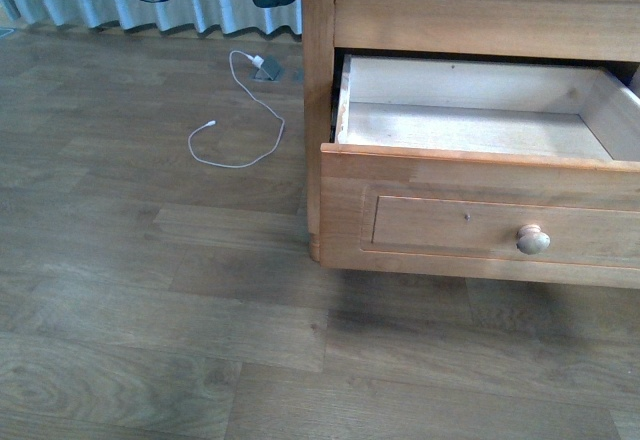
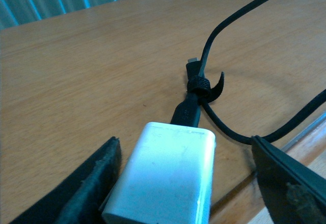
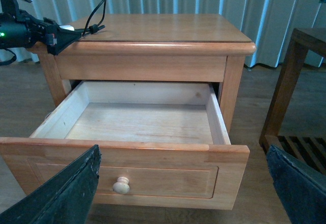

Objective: Put charger into drawer

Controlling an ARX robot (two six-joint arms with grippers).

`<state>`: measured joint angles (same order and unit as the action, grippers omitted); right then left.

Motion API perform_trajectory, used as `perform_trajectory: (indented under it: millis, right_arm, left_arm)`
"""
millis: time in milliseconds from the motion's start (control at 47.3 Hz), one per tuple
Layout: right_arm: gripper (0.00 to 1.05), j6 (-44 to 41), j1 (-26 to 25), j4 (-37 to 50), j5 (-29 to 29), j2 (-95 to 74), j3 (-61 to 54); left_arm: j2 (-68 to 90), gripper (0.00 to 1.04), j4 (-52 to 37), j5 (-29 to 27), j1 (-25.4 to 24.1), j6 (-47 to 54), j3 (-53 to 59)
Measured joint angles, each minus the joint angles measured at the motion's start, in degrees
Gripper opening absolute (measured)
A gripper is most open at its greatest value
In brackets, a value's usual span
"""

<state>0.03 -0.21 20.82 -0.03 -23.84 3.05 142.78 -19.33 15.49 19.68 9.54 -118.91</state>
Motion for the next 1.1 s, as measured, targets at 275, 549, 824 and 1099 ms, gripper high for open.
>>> perform_trajectory:
  millis: [275, 549, 824, 1099]
  right_arm:
    - [0.96, 0.0, 0.0, 0.0, 0.0, 0.0, 0.0]
    - [0.96, 0.0, 0.0, 0.0, 0.0, 0.0, 0.0]
    - [0.96, 0.0, 0.0, 0.0, 0.0, 0.0, 0.0]
    - [0.96, 0.0, 0.0, 0.0, 0.0, 0.0, 0.0]
  left_arm:
    - [-0.9, 0.41, -0.1, -0.3, 0.1, 0.7, 1.3]
    - [-7.3, 0.4, -11.4, -4.0, 0.1, -1.3, 12.1]
    - [-22.7, 0.4, -23.6, -3.3, 2.4, -3.0, 24.6]
    - [-27.1, 0.4, -19.0, 10.6, 10.5, -3.6, 33.0]
